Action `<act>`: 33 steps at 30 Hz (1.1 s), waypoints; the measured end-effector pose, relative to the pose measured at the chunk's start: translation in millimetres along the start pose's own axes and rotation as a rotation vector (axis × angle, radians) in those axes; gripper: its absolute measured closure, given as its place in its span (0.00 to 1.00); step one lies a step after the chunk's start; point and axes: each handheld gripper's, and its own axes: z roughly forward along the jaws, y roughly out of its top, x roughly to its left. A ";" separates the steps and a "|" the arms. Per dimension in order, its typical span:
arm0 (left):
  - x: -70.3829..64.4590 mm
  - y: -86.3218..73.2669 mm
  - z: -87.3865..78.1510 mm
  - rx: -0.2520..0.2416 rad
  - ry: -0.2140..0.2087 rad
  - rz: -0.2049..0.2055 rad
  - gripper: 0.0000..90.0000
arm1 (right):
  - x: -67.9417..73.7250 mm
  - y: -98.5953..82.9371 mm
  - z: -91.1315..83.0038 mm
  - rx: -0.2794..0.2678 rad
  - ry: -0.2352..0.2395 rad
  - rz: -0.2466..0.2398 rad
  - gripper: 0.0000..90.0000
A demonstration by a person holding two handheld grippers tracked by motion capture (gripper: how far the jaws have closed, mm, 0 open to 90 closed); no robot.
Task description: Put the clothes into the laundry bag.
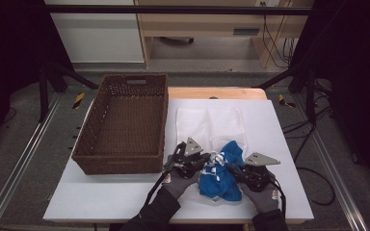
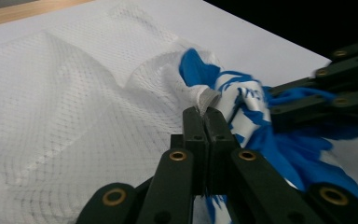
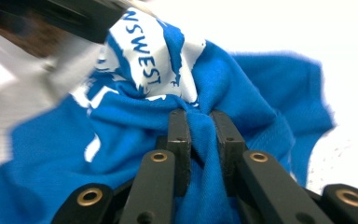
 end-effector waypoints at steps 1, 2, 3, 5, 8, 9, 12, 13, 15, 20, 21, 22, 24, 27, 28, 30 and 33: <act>0.3 1.3 -0.9 -0.001 0.001 0.000 0.99 | 3.8 0.3 -7.1 -0.023 0.010 -0.003 0.90; 0.2 2.2 -1.6 -0.004 0.002 -0.001 0.99 | 6.7 0.5 -11.9 -0.042 0.023 -0.020 0.90; 0.0 3.6 -2.5 -0.005 0.005 0.001 0.99 | 10.0 0.8 -14.8 -0.054 0.034 -0.027 0.90; -1.0 6.3 -4.3 -0.009 0.008 0.003 0.99 | 19.0 1.2 -19.7 -0.061 0.062 -0.056 0.90; -2.7 10.2 -7.9 -0.018 0.012 0.010 0.99 | 32.6 0.9 -17.0 -0.047 0.085 -0.084 0.89; -3.4 11.6 -9.1 -0.021 0.009 0.011 0.99 | 35.5 0.8 -13.4 -0.039 0.085 -0.092 0.89; -6.8 14.3 -12.2 -0.028 0.004 0.027 0.99 | 40.2 1.3 3.0 -0.011 0.091 -0.096 0.89; -7.9 14.3 -12.2 -0.032 0.001 0.025 0.99 | 41.4 2.6 10.7 0.007 0.079 -0.094 0.89; -9.3 13.4 -11.3 -0.028 -0.003 0.031 0.99 | 41.6 5.2 21.9 0.025 0.057 -0.083 0.88; -9.9 5.8 -8.8 -0.010 0.004 0.039 0.99 | 41.3 7.4 50.2 0.091 -0.028 -0.066 0.85; -8.8 4.0 -8.5 -0.009 0.004 0.035 0.99 | 41.9 7.4 51.8 0.093 -0.029 -0.066 0.84; -8.8 4.0 -8.5 -0.009 0.004 0.035 0.99 | 41.7 7.5 51.3 0.091 -0.027 -0.060 0.82; -4.1 -0.3 -9.5 -0.008 0.008 0.022 0.99 | 38.2 7.7 42.9 0.060 0.008 -0.050 0.74; -0.7 -2.9 -10.2 -0.006 0.007 0.010 0.99 | 33.5 8.3 25.9 -0.007 0.033 -0.031 0.65; 0.1 -3.9 -10.2 -0.006 0.007 0.008 0.99 | 31.4 8.6 17.9 -0.035 0.023 -0.021 0.63; 0.3 -5.7 -10.0 -0.004 0.006 0.006 0.99 | 24.5 9.5 3.4 -0.083 0.004 -0.009 0.60; -0.7 -7.5 -9.6 -0.002 0.005 0.009 0.99 | 8.8 10.7 -2.0 -0.092 -0.083 0.010 0.49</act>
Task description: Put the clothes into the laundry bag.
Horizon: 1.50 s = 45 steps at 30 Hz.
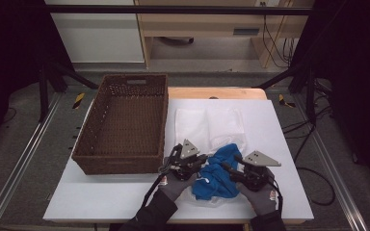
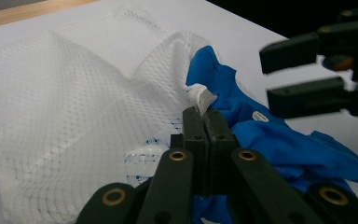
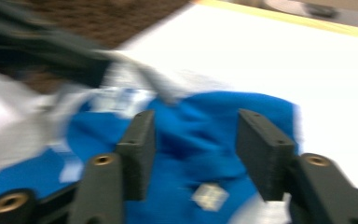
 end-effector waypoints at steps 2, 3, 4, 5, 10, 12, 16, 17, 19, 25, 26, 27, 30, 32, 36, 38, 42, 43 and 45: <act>-0.3 -0.5 -0.2 0.000 -0.001 0.004 0.99 | -10.9 -3.5 10.2 0.049 -0.036 0.029 0.43; -0.3 -0.7 -0.4 -0.001 -0.001 0.004 0.99 | -15.5 -6.5 17.7 0.082 -0.053 0.038 0.42; -0.1 -0.8 -0.7 -0.002 0.000 0.005 0.99 | -18.8 -10.0 25.1 0.115 -0.069 0.034 0.41; 0.2 -1.0 -0.8 -0.001 0.000 0.004 0.99 | -21.0 -13.3 32.2 0.139 -0.075 0.033 0.40; 0.7 -3.7 2.3 0.010 0.000 0.001 0.99 | -24.1 -21.1 51.4 0.194 -0.036 0.059 0.52; 1.3 -4.5 3.7 0.011 -0.002 -0.005 0.99 | -22.1 -20.5 51.8 0.199 -0.008 0.066 0.70; 1.6 -4.3 3.7 0.010 -0.001 -0.009 0.99 | -19.5 -19.2 47.2 0.214 0.014 0.064 0.94; 1.8 -4.1 3.6 0.010 -0.002 -0.009 0.99 | -19.6 -18.8 44.9 0.216 0.021 0.063 0.95; 2.1 -3.5 3.1 0.008 0.000 -0.010 0.99 | -18.8 -16.2 35.4 0.182 0.020 0.050 0.95; 3.2 1.7 0.5 -0.008 0.001 -0.023 0.99 | -2.2 -3.4 -9.9 0.010 0.144 0.023 0.95; 3.2 3.0 -0.1 -0.011 -0.001 -0.026 0.99 | 2.1 -2.6 -12.5 0.000 0.163 0.013 0.95; 2.8 4.5 -0.6 -0.017 -0.001 -0.027 0.99 | 8.4 -2.0 -14.0 -0.005 0.183 -0.002 0.95; 0.9 9.4 -3.4 -0.024 -0.003 -0.019 0.99 | 27.4 -2.5 -5.2 0.017 0.231 -0.040 0.95; -1.7 12.4 -5.5 -0.036 -0.005 -0.014 0.99 | 36.7 -4.6 8.2 0.043 0.238 -0.066 0.95; -5.2 14.0 -10.3 -0.049 -0.012 0.000 0.99 | 41.1 -6.9 32.9 0.082 0.193 -0.069 0.94; -5.8 12.2 -10.8 -0.047 -0.014 0.000 0.99 | 39.8 -6.2 41.2 0.092 0.162 -0.059 0.93; -4.8 7.4 -9.1 -0.040 -0.011 0.001 0.99 | 35.4 -7.4 52.9 0.107 0.119 -0.033 0.93; -4.6 6.4 -8.4 -0.038 -0.010 0.001 0.99 | 34.2 -7.9 55.4 0.107 0.111 -0.035 0.92; -4.0 4.6 -7.8 -0.036 -0.010 0.003 0.99 | 33.8 -8.0 57.2 0.109 0.110 -0.027 0.90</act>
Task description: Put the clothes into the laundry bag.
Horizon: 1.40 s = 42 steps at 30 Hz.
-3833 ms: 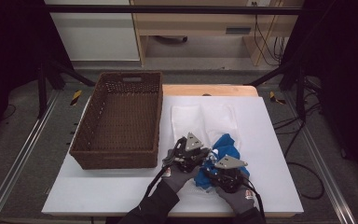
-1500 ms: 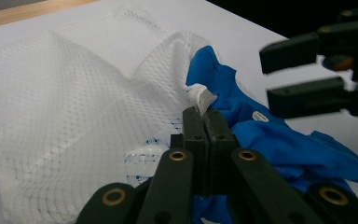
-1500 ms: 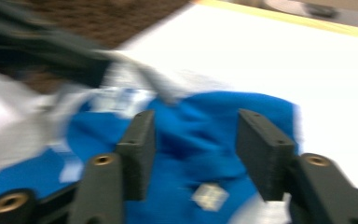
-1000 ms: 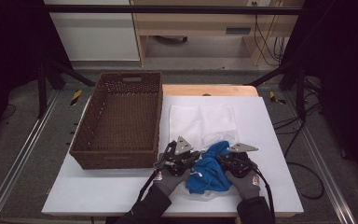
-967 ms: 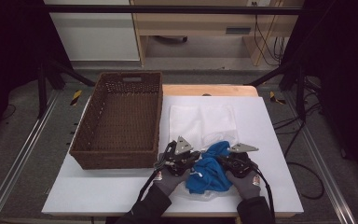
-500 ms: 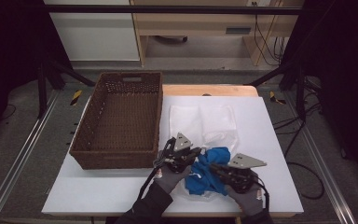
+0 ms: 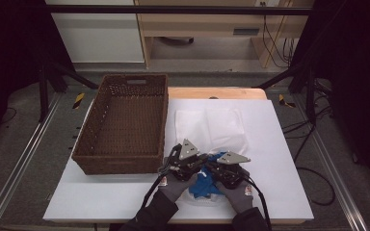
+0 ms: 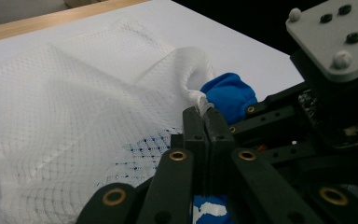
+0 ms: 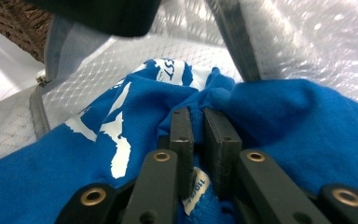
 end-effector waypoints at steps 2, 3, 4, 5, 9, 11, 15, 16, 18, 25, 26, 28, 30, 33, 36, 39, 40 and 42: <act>1.2 -0.4 -0.4 0.000 0.003 -0.003 0.99 | 0.6 0.5 -2.6 -0.006 0.010 0.001 0.85; 1.8 -0.3 -0.7 -0.001 0.002 -0.006 0.99 | 0.7 0.9 -5.4 -0.010 0.016 0.000 0.81; 2.3 -0.2 -1.1 -0.002 0.004 -0.006 0.99 | 0.5 1.6 -10.1 -0.018 0.027 0.002 0.78; 3.0 -0.1 -1.5 0.000 0.004 -0.006 0.99 | 0.3 2.3 -15.3 -0.035 0.032 0.000 0.76; 5.1 -0.5 -2.9 0.003 0.011 -0.005 0.99 | -6.4 6.5 -46.7 -0.100 0.033 0.009 0.65; 5.6 -1.2 -2.5 0.004 0.012 -0.008 0.99 | -13.4 8.7 -59.4 -0.137 0.014 0.015 0.61; 5.1 -2.1 -1.7 0.009 0.012 -0.004 0.99 | -36.7 9.4 -68.0 -0.140 -0.059 0.064 0.50; 4.9 -2.1 -1.6 0.009 0.011 -0.002 0.99 | -41.9 8.0 -64.4 -0.124 -0.082 0.068 0.48; 4.8 -2.1 -1.7 0.009 0.011 -0.002 0.99 | -50.7 3.7 -52.3 -0.072 -0.119 0.079 0.45; 7.2 -2.3 -1.9 0.013 0.017 -0.008 0.99 | -44.4 -3.5 -31.2 0.012 -0.072 0.028 0.88; 7.5 -2.1 -2.3 0.013 0.020 -0.007 0.99 | -40.4 -2.2 -36.2 -0.009 -0.057 0.018 0.91; 8.0 -1.3 -3.1 0.009 0.021 -0.009 0.99 | -30.9 -0.5 -46.2 -0.040 -0.013 -0.004 0.93; 7.4 0.6 -4.4 0.004 0.016 -0.012 0.99 | -19.3 -0.2 -51.7 -0.050 0.032 -0.032 0.93; 3.7 4.4 -6.4 -0.006 0.010 -0.003 0.99 | -0.2 1.0 -43.4 -0.037 0.075 -0.070 0.92; -0.9 8.3 -9.7 -0.027 0.004 0.008 0.99 | 6.7 4.8 -27.6 -0.023 0.086 -0.076 0.92; -3.7 10.5 -12.3 -0.040 -0.007 0.016 0.99 | 8.1 9.9 -13.6 -0.030 0.063 -0.057 0.91; -4.9 10.5 -12.5 -0.044 -0.008 0.014 0.99 | 6.4 11.3 -9.0 -0.035 0.048 -0.047 0.91; -6.6 10.2 -12.7 -0.045 -0.009 0.018 0.99 | 2.1 13.1 0.7 -0.028 0.000 -0.038 0.89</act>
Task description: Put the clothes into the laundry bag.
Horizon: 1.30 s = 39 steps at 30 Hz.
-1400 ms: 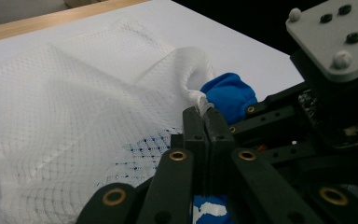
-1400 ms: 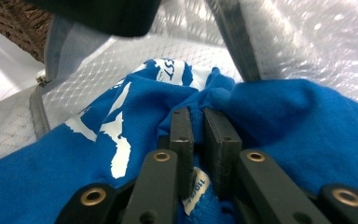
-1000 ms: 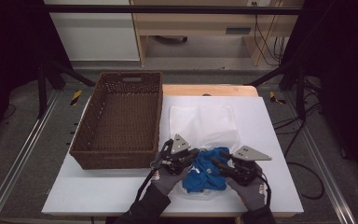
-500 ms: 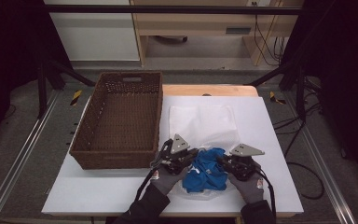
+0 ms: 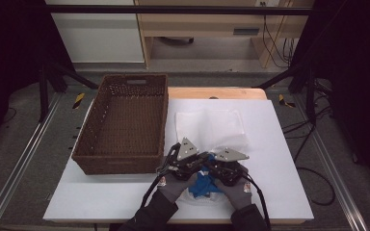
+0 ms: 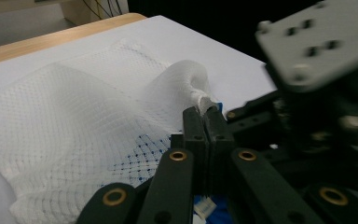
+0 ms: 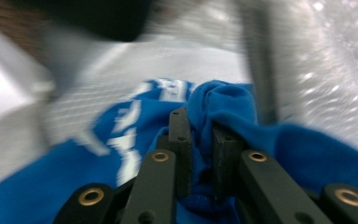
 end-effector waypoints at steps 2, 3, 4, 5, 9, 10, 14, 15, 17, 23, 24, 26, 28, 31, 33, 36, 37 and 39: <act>0.2 -1.8 1.6 0.006 -0.002 -0.001 0.99 | -4.9 -0.7 8.1 0.009 -0.033 0.022 0.88; 0.4 -3.5 2.7 0.010 -0.002 -0.005 0.99 | -7.3 -1.3 11.4 0.012 -0.047 0.028 0.87; 0.8 -4.8 3.7 0.014 -0.003 -0.005 0.99 | -8.5 -1.7 13.1 0.011 -0.052 0.028 0.86; 0.9 -6.7 4.7 0.019 -0.005 -0.008 0.99 | -8.9 -1.9 13.9 0.013 -0.054 0.031 0.86; 3.3 -11.9 4.6 0.026 0.001 -0.012 0.99 | -8.7 -0.4 4.4 0.018 -0.047 0.027 0.76; 4.7 -12.3 3.9 0.027 0.003 -0.012 0.99 | -7.8 -0.1 -1.9 0.011 -0.036 0.026 0.74; 8.3 -12.3 2.6 0.023 0.012 -0.021 0.99 | -5.9 -2.1 -33.3 -0.032 0.002 0.016 0.63; 8.8 -12.4 2.2 0.023 0.012 -0.021 0.99 | -5.4 -3.5 -40.7 -0.048 0.010 0.019 0.57; 9.2 -12.3 2.4 0.022 0.013 -0.024 0.99 | -4.2 -7.4 -50.1 -0.056 0.043 0.030 0.49; 8.6 -11.6 2.5 0.022 0.013 -0.020 0.99 | 6.6 -26.2 -28.7 0.032 0.030 0.006 0.43; 8.4 -11.6 2.3 0.022 0.012 -0.020 0.99 | 6.4 -27.7 -24.5 0.038 0.025 0.015 0.48; 8.1 -11.6 2.5 0.024 0.012 -0.019 0.99 | 5.4 -28.1 -20.7 0.047 0.008 0.029 0.66; 7.4 -11.4 2.7 0.023 0.010 -0.020 0.99 | 5.1 -27.7 -19.0 0.047 0.015 0.046 0.83; 5.9 -9.7 1.9 0.018 0.003 -0.019 0.99 | 9.7 -21.5 -19.3 0.047 -0.009 0.030 0.88; 4.7 -7.7 0.7 0.014 -0.003 -0.015 0.99 | 11.2 -15.1 -19.5 0.001 -0.016 0.036 0.88; 1.9 -3.2 -1.3 0.008 -0.008 -0.004 0.99 | 8.8 -4.4 -13.0 -0.036 -0.059 0.054 0.88; 1.0 -2.5 -1.7 0.009 -0.008 0.000 0.99 | 6.5 -2.3 -8.7 -0.043 -0.083 0.062 0.88; 0.4 -3.7 -1.0 0.018 0.001 0.008 0.99 | 1.7 -1.4 1.5 -0.036 -0.133 0.086 0.87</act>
